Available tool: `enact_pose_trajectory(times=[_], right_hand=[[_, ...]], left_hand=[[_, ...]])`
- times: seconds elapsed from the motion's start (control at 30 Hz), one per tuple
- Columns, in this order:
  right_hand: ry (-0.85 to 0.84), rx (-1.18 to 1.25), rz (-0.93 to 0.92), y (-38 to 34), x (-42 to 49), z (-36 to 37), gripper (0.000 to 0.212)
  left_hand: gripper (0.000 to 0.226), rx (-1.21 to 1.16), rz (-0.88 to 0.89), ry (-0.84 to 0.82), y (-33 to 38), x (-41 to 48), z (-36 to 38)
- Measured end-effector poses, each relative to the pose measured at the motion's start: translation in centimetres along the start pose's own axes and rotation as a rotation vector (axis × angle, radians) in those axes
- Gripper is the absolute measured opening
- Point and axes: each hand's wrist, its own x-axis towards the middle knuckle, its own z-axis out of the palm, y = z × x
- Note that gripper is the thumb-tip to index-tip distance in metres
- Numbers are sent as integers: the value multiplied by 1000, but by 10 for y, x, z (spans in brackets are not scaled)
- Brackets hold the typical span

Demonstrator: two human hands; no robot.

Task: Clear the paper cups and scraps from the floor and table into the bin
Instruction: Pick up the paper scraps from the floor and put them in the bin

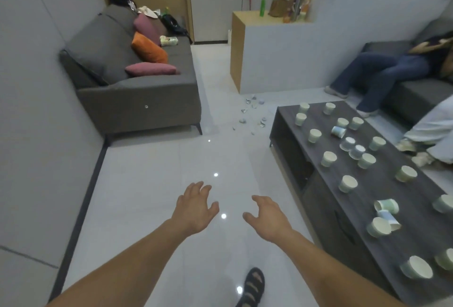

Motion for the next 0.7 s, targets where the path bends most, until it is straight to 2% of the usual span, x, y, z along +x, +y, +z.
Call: enact_pose_trajectory(times=[0.3, 0.7], right_hand=[[40, -32, -73, 4, 182, -121, 68], [51, -73, -2, 8, 418, -208, 68]], left_hand=[[61, -1, -44, 37, 44, 188, -57], [61, -77, 1, -17, 60, 461, -87]])
